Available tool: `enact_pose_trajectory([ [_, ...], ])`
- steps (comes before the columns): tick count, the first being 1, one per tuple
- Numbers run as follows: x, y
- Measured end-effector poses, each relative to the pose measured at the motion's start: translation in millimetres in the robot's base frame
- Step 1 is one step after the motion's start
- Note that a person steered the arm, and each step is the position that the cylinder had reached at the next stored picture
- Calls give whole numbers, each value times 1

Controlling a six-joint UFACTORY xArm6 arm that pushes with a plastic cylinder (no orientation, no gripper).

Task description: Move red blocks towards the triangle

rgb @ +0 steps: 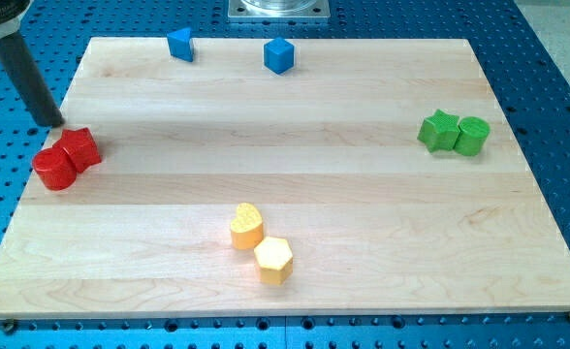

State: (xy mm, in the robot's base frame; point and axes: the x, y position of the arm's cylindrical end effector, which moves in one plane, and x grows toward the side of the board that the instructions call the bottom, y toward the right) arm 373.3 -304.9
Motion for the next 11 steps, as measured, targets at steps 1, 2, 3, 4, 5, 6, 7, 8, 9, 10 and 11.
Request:
enact_pose_trajectory([
  [1,83,1],
  [2,137,4],
  [3,109,50],
  [4,70,101],
  [5,52,130],
  [6,107,119],
  [7,128,29],
  [8,114,6],
  [9,66,71],
  [10,-1,104],
  [11,-41,147],
])
